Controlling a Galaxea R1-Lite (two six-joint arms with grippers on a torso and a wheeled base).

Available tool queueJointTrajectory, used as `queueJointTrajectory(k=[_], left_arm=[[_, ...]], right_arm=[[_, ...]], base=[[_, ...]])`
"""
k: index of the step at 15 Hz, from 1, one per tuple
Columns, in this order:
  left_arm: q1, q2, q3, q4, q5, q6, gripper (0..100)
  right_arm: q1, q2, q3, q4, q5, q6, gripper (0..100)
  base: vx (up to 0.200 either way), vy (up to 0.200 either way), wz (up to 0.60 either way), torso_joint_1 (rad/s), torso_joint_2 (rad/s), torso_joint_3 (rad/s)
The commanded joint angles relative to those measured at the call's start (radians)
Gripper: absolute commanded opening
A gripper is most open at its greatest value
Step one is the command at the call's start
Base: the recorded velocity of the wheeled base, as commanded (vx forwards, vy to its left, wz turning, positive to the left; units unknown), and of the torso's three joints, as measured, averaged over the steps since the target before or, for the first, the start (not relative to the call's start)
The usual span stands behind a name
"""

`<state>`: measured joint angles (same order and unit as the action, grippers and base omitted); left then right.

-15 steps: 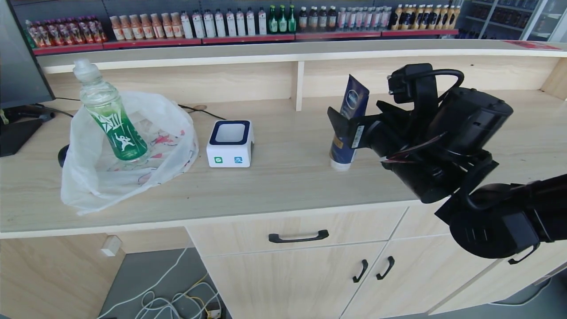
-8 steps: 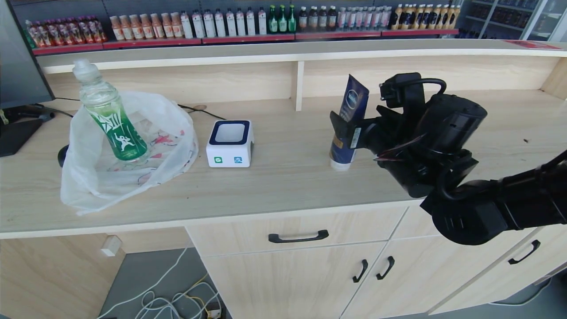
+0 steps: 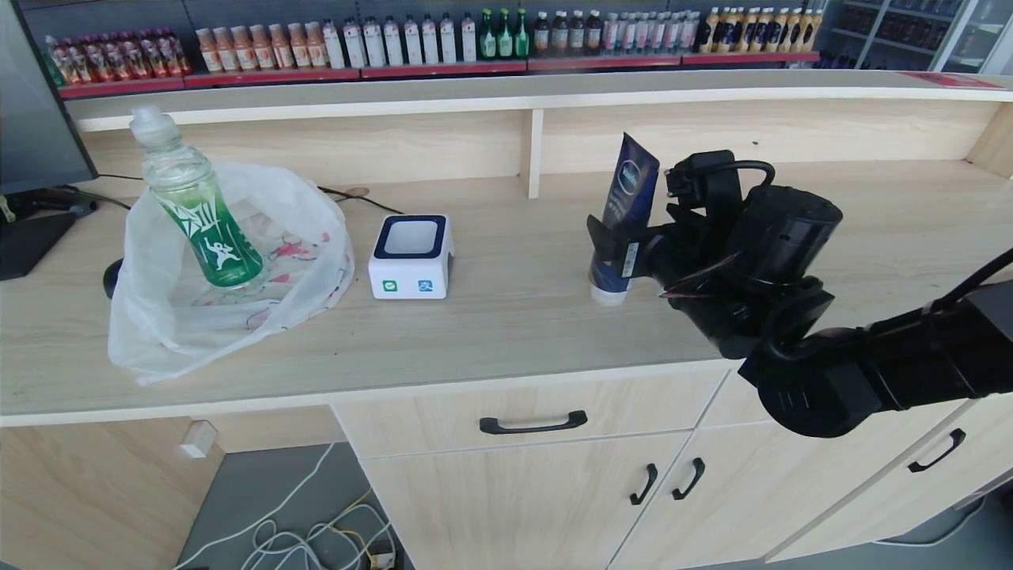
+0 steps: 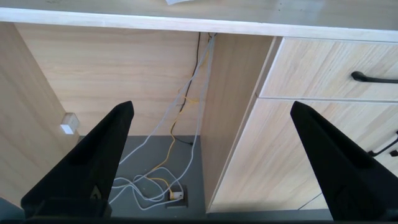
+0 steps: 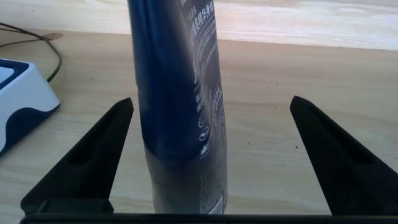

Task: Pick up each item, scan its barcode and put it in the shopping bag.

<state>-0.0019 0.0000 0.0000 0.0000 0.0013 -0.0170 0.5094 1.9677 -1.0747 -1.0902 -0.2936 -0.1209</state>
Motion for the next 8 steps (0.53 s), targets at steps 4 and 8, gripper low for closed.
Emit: queueJointTrajectory(k=[4,8], left_arm=[[-0.001,0.0,0.0,0.0,0.0,0.0,100],[0.0,0.0,0.0,0.0,0.0,0.0,100]], right_arm=[[0.0,0.048,-0.008,-0.005,0.002,0.001,100],[-0.006,0.062,-0.018,-0.005,0.004,-0.002,100]], base=[[0.0,0.0,0.0,0.0,0.0,0.0],[0.0,0.0,0.0,0.0,0.0,0.0]])
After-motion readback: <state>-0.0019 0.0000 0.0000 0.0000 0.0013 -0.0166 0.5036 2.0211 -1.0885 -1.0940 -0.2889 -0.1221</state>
